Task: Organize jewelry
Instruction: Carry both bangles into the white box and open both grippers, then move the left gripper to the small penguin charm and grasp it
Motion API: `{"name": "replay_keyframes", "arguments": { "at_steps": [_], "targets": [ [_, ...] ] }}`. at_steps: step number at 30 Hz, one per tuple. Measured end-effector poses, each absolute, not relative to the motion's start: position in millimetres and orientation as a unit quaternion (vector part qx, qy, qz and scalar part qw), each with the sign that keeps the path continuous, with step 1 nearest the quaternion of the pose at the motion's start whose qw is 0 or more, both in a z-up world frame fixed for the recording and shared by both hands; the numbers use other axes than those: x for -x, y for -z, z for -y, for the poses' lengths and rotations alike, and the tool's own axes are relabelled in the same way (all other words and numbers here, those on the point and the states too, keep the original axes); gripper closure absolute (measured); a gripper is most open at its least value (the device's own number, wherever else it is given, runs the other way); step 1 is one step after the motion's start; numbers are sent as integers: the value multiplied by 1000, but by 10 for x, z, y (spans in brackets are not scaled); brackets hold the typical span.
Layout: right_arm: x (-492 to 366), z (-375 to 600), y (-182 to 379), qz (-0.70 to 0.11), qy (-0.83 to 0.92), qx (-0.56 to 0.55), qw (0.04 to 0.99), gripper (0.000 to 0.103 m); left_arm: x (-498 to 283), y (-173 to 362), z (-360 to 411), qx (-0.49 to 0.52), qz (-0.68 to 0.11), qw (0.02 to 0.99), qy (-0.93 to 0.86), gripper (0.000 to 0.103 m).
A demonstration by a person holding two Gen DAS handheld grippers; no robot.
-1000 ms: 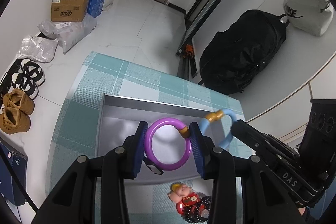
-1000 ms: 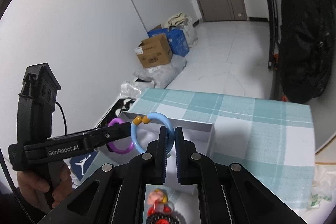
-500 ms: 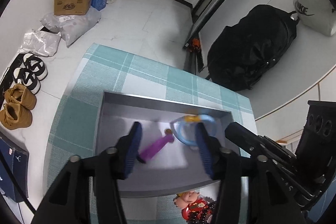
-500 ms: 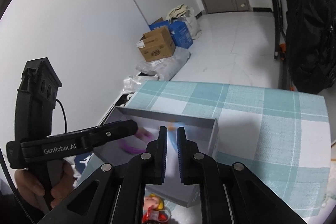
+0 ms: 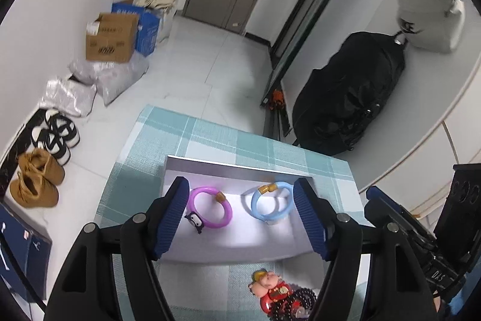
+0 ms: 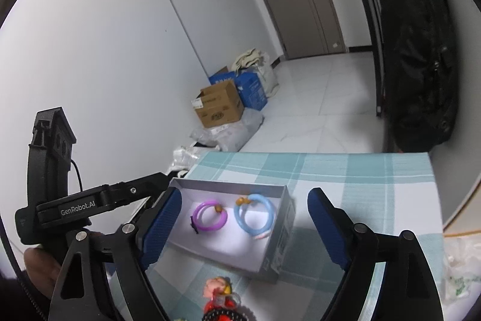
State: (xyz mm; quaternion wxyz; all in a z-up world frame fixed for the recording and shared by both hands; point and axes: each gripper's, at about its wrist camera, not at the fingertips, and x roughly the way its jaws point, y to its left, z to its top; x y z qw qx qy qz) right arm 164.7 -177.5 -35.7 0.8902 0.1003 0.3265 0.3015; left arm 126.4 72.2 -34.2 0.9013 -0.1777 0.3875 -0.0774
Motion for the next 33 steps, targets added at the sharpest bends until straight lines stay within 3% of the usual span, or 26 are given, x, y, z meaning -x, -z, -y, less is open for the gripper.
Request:
{"name": "replay_keyframes", "arguments": {
  "at_steps": [7,10,20,33],
  "targets": [
    [-1320,1835,238,-285,-290,-75,910,12,-979,297,-706,155,-369,913,76,33],
    [-1137,1904,171,-258,-277,-68,923,0,-864,318,-723,160,-369,912,77,30],
    [-771,1983,214,-265,-264,-39,927,0,-548,428,-593,112,-388,913,62,27],
    [-625,2124,527,-339,-265,-38,902,0,-384,884,-261,30,-491,866,90,27]
  ]
}}
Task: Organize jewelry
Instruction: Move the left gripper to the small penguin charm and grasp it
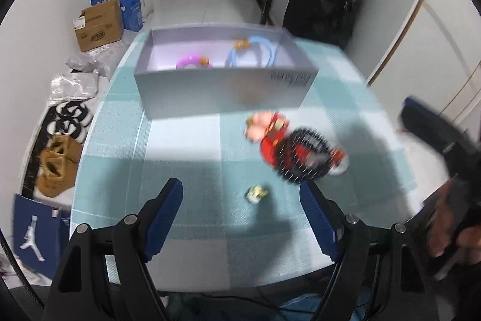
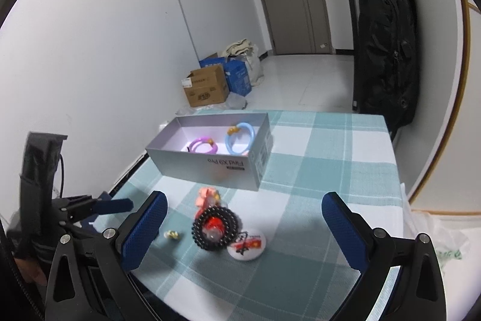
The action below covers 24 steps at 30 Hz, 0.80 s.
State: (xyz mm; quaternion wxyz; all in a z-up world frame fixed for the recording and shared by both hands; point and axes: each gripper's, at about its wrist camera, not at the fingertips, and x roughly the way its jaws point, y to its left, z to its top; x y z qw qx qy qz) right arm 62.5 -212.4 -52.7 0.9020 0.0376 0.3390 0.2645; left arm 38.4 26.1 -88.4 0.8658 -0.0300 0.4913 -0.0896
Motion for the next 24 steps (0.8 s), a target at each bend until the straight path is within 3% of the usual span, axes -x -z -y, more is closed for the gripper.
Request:
{"name": "replay_keyframes", "arguments": {
  "at_steps": [9,13,14,17,19,21,24],
  "targets": [
    [-581,2154,618,-370,-250,-19,894,0,-429,1049,-195,5,-525,846,98,28],
    [-642,2171,748,-413,-244,-25,877,0,-404,1070,-84,-36,-520,847,100,51],
    [-651,2170,780,-421,-241,-22,874,0,-387,1091,-79,-41,-519,848,101,51],
    [-666,2169,846,-436,-240,-17,867,0,-363,1067,-76,-43,-514,849,112,70],
    [-658,2147,876,-441,-240,-8,865,0,-361,1063,-72,-43,-514,848,120,89],
    [-644,2125,891,-442,-234,4,866,1,-365,1057,-57,-42,-516,846,127,95],
    [-627,2073,930,-448,-243,17,860,2,-396,1061,-52,-38,-518,845,129,95]
  ]
}}
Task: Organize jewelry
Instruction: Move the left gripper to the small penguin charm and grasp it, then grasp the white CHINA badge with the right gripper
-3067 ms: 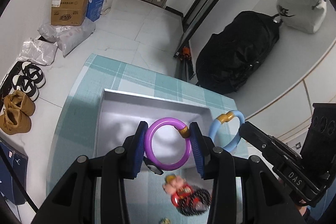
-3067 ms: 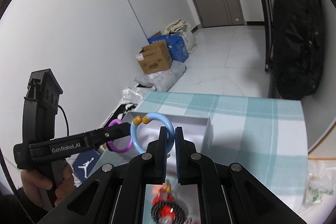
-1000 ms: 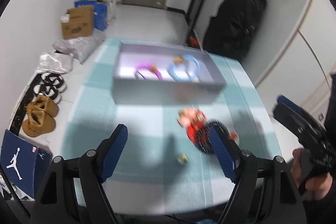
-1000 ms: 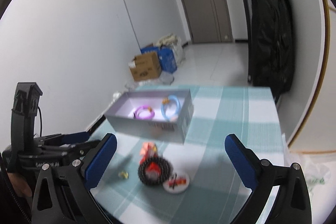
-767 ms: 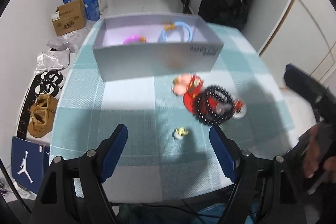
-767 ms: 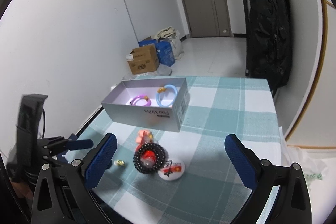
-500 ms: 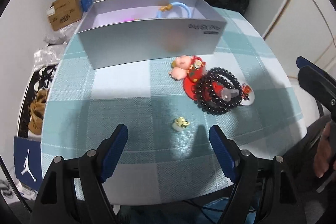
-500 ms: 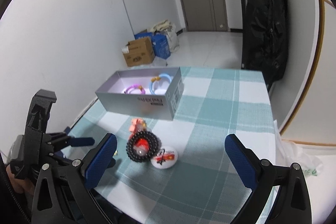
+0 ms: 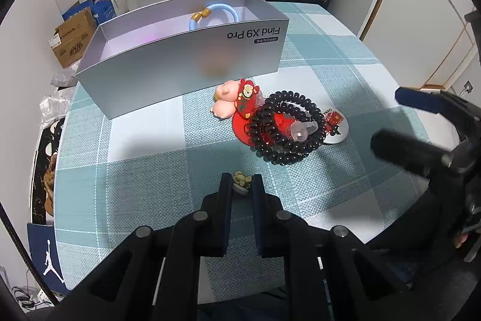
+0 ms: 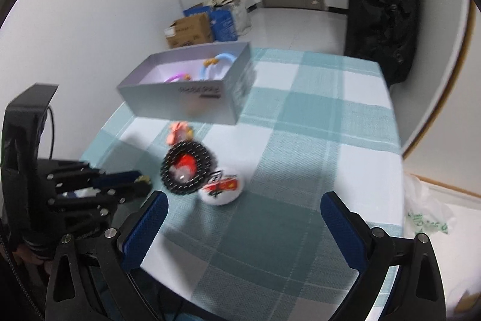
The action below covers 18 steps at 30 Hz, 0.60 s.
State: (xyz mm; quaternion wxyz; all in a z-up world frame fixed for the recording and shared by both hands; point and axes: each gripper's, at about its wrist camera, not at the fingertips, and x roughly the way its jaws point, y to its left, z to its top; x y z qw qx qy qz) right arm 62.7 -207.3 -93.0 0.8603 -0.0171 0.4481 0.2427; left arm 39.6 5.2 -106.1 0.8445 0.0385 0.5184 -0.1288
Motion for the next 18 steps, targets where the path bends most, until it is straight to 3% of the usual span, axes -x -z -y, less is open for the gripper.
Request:
{"name": "replay_keyframes", "arguments": {
  "at_steps": [6,10,18],
  "targets": [
    [-609,1959,1028,-456,-237,60,856,8,-458,1038,-141,9,-528,838,139,95],
    [-656,1928,1110,-469,-237,72,848,26,-457,941,-209,37,-517,843,145,95],
    [-658,1772,1177,-459,-237,114,848,33,-466,811,-284,75,-498,850,158,95]
  ]
}}
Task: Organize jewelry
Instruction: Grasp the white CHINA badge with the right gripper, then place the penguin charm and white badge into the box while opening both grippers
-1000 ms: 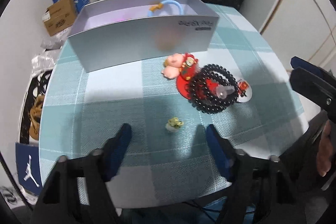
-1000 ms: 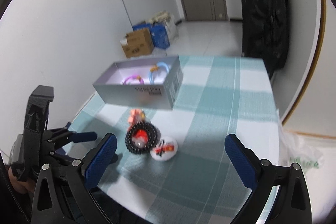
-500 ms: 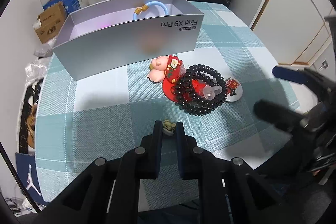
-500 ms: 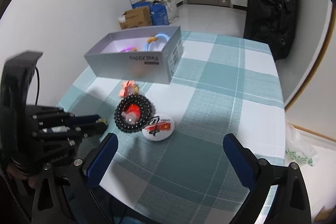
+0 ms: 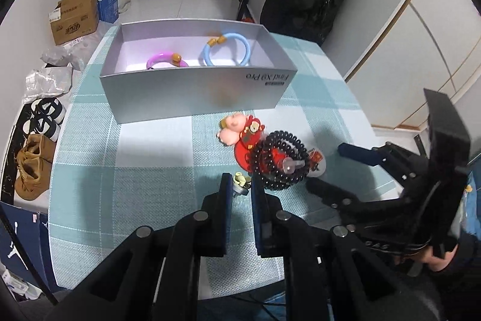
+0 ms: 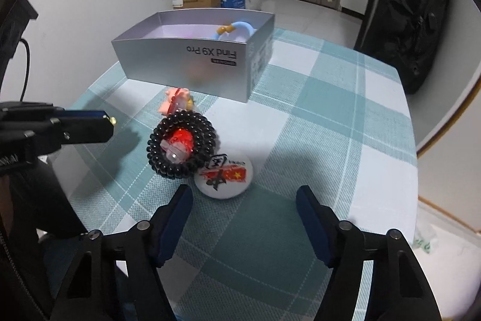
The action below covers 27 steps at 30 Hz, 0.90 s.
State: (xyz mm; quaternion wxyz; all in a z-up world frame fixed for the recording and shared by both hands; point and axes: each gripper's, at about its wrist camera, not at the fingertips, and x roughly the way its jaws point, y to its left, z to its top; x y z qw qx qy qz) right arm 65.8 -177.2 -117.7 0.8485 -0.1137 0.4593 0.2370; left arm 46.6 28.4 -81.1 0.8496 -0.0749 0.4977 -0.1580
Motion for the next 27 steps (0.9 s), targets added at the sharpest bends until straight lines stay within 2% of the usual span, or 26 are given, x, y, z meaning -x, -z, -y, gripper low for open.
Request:
{"name": "replay_keyframes", "arguments": {
  "at_steps": [7,9,10,18,27],
  "targets": [
    [-715,1656,1189,-447,-242,122,852,39,-489,790,-316,85,-493,851,158,95],
    [-726,1643,1186,-446,-242,122,853,50,-502,788,-346,90,-492,852,156,95],
    [-726,1638,1174,-446,-242,122,853,61,-501,789,-358,93,-492,851,156,95],
    [-717,1689,1147,-452,-240,110,852,61,-509,734,-411,117,-482,854,159,95],
    [-800,1963,974,-448,-225,33,865,61,-535,630,-464,135,-462,862,158,95]
  ]
}}
